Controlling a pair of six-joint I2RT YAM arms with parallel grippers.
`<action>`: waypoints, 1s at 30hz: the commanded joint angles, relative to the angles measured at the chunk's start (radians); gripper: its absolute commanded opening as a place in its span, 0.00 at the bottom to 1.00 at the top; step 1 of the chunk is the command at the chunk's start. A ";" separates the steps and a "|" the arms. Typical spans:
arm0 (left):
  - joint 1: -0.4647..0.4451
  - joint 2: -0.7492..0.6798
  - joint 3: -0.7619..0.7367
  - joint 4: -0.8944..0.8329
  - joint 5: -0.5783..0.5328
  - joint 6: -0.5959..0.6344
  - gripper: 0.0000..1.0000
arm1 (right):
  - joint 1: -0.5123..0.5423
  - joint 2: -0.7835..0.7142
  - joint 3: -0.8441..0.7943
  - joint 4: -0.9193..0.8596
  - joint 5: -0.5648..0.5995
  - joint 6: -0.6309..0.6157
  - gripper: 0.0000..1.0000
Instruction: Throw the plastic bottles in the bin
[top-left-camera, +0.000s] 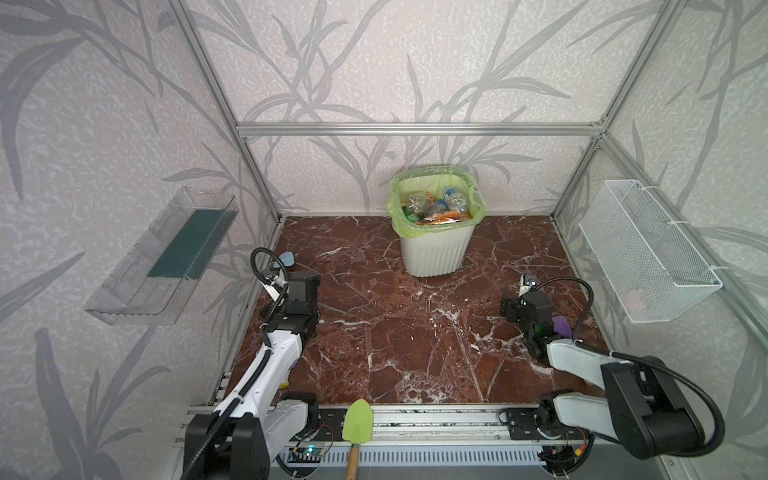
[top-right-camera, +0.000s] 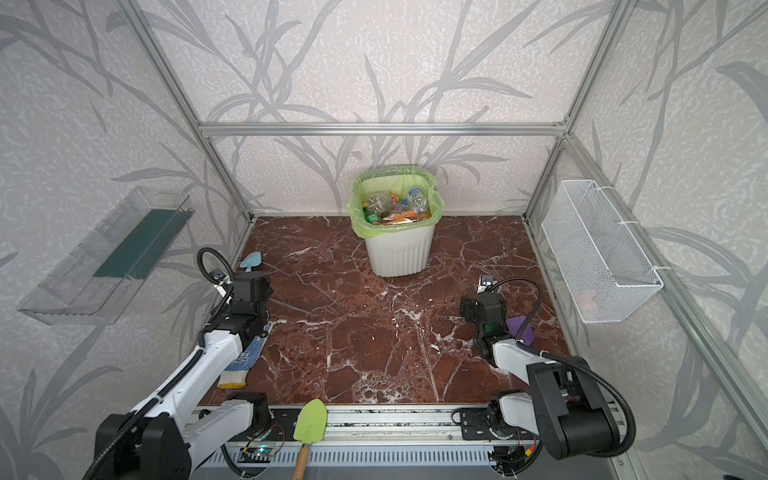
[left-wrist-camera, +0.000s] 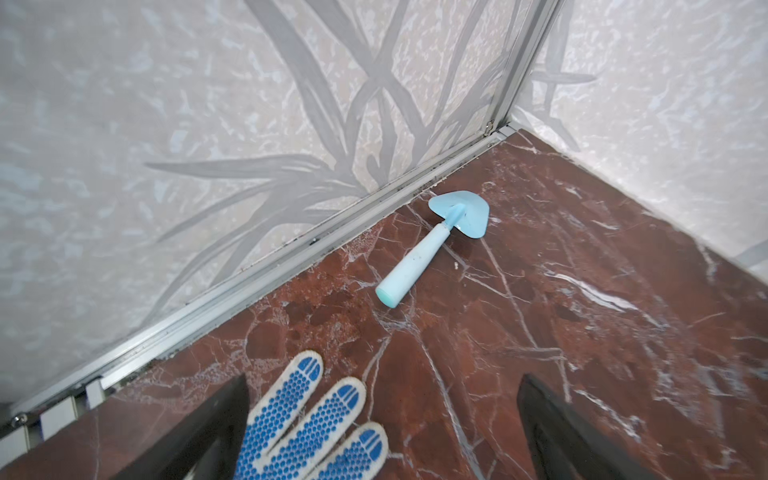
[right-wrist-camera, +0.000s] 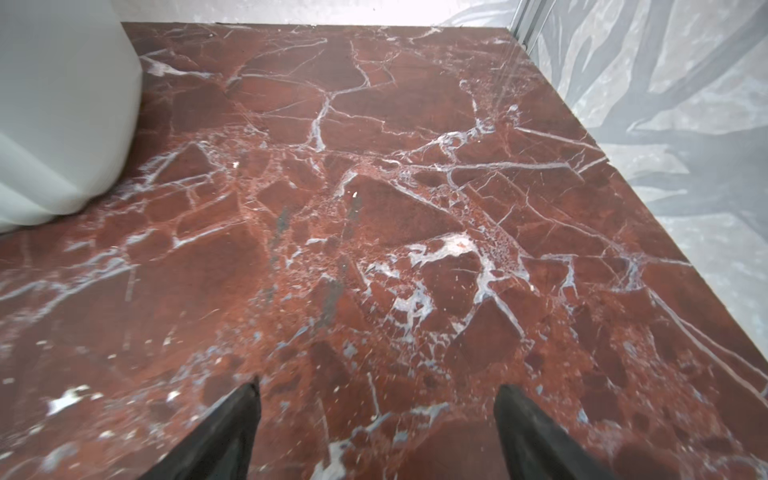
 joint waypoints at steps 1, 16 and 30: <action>0.001 0.009 -0.085 0.192 -0.094 0.081 1.00 | -0.017 0.042 0.011 0.316 -0.006 -0.078 0.93; 0.012 0.365 -0.207 0.936 0.111 0.438 1.00 | -0.083 0.254 0.079 0.400 -0.232 -0.092 0.96; 0.026 0.482 -0.180 1.008 0.355 0.524 0.99 | -0.081 0.255 0.091 0.381 -0.265 -0.105 0.99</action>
